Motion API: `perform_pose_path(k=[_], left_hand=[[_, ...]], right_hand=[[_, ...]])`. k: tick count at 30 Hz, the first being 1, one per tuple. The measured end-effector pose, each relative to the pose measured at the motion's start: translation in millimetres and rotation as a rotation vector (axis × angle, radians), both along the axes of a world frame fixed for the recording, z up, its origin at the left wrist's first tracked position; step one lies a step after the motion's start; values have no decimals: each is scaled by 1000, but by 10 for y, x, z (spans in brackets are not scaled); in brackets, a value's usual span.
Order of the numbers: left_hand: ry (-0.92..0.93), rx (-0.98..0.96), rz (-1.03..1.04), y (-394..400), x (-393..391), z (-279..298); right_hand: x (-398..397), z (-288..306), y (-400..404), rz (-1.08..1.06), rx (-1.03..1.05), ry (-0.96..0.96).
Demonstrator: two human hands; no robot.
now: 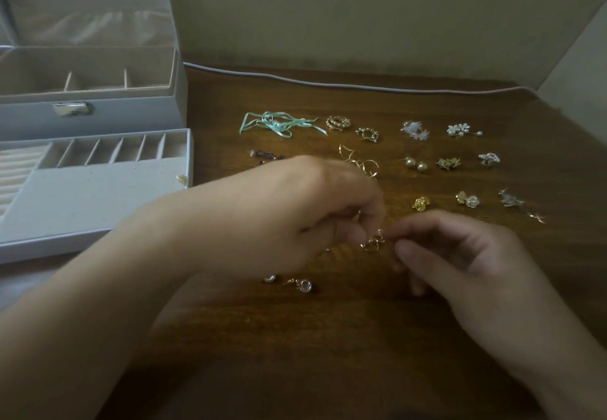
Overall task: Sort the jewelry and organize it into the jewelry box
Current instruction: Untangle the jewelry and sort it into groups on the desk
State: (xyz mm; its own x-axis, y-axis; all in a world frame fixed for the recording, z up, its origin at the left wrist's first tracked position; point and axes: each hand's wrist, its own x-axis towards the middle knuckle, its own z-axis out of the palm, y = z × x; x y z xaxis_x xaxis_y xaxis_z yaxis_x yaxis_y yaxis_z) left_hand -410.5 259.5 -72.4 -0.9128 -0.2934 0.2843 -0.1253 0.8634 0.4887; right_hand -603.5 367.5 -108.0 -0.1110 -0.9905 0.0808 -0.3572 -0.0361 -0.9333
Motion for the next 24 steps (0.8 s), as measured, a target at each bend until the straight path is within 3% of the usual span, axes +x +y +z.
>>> perform_pose_path(k=[2, 4, 8, 12, 15, 17, 21, 24], left_hand=[[68, 19, 68, 5, 3, 6], [164, 53, 113, 26, -10, 21], [316, 279, 160, 32, -31, 22], [259, 419, 166, 18, -36, -28], [185, 358, 165, -5, -37, -51], [151, 345, 150, -23, -31, -65], [222, 534, 97, -42, -27, -79], [289, 437, 162, -75, -38, -109]], right_hand=[[135, -10, -73, -28, 127, -521], [271, -1, -136, -56, 257, -918], [465, 42, -192, -108, 386, -1278], [528, 36, -188, -125, 355, -1424], [516, 13, -189, -128, 323, -1467], [481, -4, -188, -126, 325, -1469], [431, -6, -147, -80, 376, -1445], [348, 52, -23, 6, 490, -1338]])
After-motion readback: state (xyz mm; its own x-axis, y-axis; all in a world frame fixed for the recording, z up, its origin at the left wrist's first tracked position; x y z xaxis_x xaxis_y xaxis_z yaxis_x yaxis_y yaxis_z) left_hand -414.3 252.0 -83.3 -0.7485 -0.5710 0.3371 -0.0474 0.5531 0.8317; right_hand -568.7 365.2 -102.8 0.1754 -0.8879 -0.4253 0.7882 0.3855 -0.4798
